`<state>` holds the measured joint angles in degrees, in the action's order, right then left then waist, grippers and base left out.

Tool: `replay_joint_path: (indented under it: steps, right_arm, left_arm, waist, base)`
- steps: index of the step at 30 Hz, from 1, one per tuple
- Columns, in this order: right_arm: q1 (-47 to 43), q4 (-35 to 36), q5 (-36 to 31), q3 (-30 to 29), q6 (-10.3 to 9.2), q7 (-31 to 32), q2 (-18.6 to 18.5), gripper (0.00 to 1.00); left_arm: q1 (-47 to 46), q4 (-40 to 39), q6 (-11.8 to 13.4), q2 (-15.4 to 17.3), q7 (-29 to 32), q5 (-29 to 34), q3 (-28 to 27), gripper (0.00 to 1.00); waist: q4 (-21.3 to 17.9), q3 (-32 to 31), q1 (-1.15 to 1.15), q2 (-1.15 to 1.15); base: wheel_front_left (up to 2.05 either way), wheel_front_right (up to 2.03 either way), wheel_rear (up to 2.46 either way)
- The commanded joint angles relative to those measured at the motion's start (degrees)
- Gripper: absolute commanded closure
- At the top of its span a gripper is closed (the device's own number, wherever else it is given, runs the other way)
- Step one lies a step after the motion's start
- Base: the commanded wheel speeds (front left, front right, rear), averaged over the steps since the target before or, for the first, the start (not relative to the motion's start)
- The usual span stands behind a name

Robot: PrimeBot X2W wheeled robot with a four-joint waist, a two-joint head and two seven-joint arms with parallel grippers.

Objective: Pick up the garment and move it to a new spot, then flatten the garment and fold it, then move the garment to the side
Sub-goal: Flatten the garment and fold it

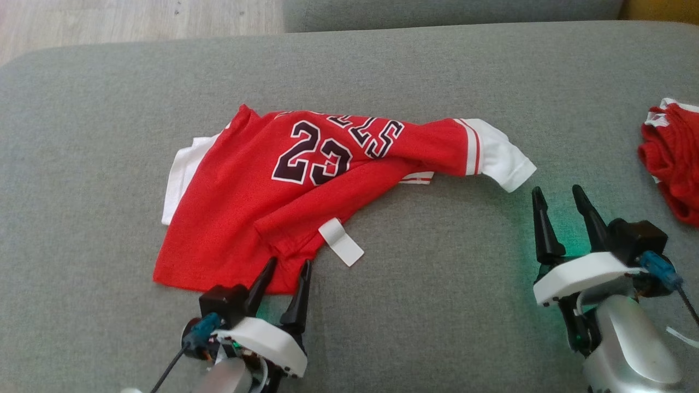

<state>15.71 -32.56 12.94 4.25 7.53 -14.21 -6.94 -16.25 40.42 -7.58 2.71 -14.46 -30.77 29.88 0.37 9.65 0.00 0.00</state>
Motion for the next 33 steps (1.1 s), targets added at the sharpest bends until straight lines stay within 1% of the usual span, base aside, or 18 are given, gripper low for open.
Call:
replay_joint_path:
  steps: [1,10,21,22,24,25,26,27,31,33]
  right_arm:
    - [0.57,1.78,-0.66,0.83,-0.04,-0.78,0.27,0.00]
    - [0.52,1.35,-0.26,1.90,-0.04,-0.78,1.04,0.00]
    - [-0.31,0.28,0.83,3.38,-0.04,-0.79,1.22,0.00]
    - [-0.45,0.22,0.85,3.41,-0.04,-0.79,1.23,0.00]
    - [-0.61,0.01,0.94,3.52,-0.04,-0.79,1.23,0.00]
    - [-0.61,-0.10,1.01,3.54,-0.04,-0.79,1.24,0.00]
    - [-0.59,-0.18,1.08,3.58,-0.04,-0.79,1.25,0.00]
    - [-0.59,-0.21,1.11,3.61,-0.04,-0.79,1.28,0.00]
    - [-0.94,-0.31,1.30,3.26,-0.04,-0.79,1.47,0.00]
    - [-1.98,-0.35,1.67,2.64,-0.04,-0.79,1.76,0.00]
  left_arm:
    - [-1.76,-0.94,0.09,0.17,-0.53,-0.50,-1.33,0.00]
    - [-2.73,-2.73,0.09,0.17,-0.54,-4.27,1.31,0.00]
    - [-4.76,-1.38,0.09,0.62,-0.54,-9.94,1.57,0.00]
    - [-4.85,-1.09,0.09,0.76,-0.54,-10.16,1.63,0.15]
    - [-5.04,0.11,0.09,1.07,-0.54,-10.18,1.77,0.51]
    - [-5.14,0.74,0.09,1.12,-0.54,-10.32,1.65,0.61]
    - [-5.30,1.36,0.09,1.15,-0.54,-10.38,1.40,0.75]
    - [-5.47,1.80,0.09,1.14,-0.54,-10.39,1.21,1.00]
    - [-5.58,1.33,0.09,1.26,-0.54,-8.74,-2.22,1.00]
    - [-3.89,-1.12,0.09,1.32,-0.54,-6.48,-6.71,1.00]
  waist:
    - [0.00,-0.01,0.00,0.00]
    - [-0.03,-0.25,0.00,0.00]
    - [-1.17,-1.10,0.00,0.00]
    - [-1.27,-1.23,0.00,0.00]
    - [-1.46,-1.48,0.00,0.00]
    - [-1.55,-1.56,0.00,0.00]
    - [-1.63,-1.63,0.00,0.00]
    - [-1.70,-1.71,0.00,0.00]
    - [-1.58,-2.79,0.00,0.00]
    - [-0.97,-4.52,0.00,0.00]
  base:
    - [0.00,0.00,0.00]
    - [0.00,0.00,0.00]
    - [0.00,0.00,0.00]
    - [0.00,0.00,0.00]
    - [0.00,0.00,0.00]
    - [0.00,0.00,0.00]
    - [0.00,0.00,0.00]
    - [0.00,0.00,0.00]
    - [0.00,0.00,0.00]
    - [0.00,0.00,0.00]
